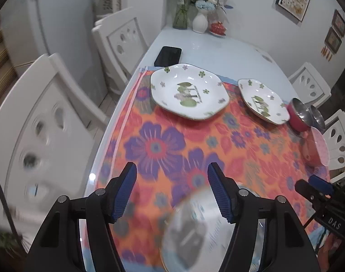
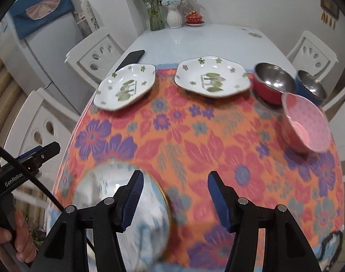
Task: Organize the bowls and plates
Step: 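Grasp the rim of the larger green-tree hexagonal plate with both grippers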
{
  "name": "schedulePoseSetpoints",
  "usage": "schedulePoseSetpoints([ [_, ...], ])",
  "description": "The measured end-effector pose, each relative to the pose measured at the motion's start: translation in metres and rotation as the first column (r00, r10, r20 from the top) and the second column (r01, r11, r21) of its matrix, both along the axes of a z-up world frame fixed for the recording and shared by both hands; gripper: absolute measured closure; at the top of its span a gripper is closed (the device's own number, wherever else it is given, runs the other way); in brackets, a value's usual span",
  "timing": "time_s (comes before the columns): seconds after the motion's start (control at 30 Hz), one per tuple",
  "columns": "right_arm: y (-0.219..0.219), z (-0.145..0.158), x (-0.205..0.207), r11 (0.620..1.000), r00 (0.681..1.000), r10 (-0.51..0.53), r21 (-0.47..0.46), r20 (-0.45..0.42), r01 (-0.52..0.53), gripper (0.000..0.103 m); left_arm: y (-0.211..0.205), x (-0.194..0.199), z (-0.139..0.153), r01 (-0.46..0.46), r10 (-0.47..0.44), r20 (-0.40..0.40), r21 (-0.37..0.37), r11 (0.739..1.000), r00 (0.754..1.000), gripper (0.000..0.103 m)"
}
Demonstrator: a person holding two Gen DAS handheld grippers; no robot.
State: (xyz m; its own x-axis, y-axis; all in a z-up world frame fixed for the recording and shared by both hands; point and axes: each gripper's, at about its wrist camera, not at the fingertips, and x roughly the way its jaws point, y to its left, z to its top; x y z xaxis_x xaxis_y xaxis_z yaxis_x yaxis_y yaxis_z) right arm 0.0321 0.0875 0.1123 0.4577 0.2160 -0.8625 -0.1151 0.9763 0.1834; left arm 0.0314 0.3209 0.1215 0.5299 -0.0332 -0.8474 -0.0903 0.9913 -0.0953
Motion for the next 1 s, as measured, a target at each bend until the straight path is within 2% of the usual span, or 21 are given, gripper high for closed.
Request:
schedulePoseSetpoints([
  [0.17, 0.034, -0.019, 0.069, 0.999, 0.998, -0.019, 0.041, -0.057, 0.022, 0.046, 0.022, 0.065, -0.019, 0.082, -0.083, -0.037, -0.021, 0.996, 0.996, 0.04],
  [0.3, 0.059, -0.041, 0.125, 0.998, 0.995, -0.024, 0.05, -0.095, 0.029, 0.046, 0.039, 0.113, -0.038, 0.101, -0.105, -0.044, -0.095, 0.99, 0.993, 0.04],
  [0.5, 0.083, -0.063, 0.177, 0.999, 0.992, -0.034, 0.011, -0.124, 0.036, 0.049, 0.043, 0.151, -0.06, 0.136, -0.142, -0.046, -0.116, 0.984, 0.989, 0.044],
  [0.73, 0.101, -0.078, 0.221, 0.999, 0.992, -0.008, -0.046, -0.125, 0.002, 0.051, 0.068, 0.186, -0.078, 0.089, -0.101, -0.058, -0.175, 0.981, 0.993, 0.058],
  [1.0, 0.103, -0.091, 0.254, 0.998, 0.992, 0.022, -0.062, -0.126, -0.03, 0.057, 0.066, 0.21, -0.093, 0.123, -0.141, -0.067, -0.223, 0.967, 0.988, 0.059],
])
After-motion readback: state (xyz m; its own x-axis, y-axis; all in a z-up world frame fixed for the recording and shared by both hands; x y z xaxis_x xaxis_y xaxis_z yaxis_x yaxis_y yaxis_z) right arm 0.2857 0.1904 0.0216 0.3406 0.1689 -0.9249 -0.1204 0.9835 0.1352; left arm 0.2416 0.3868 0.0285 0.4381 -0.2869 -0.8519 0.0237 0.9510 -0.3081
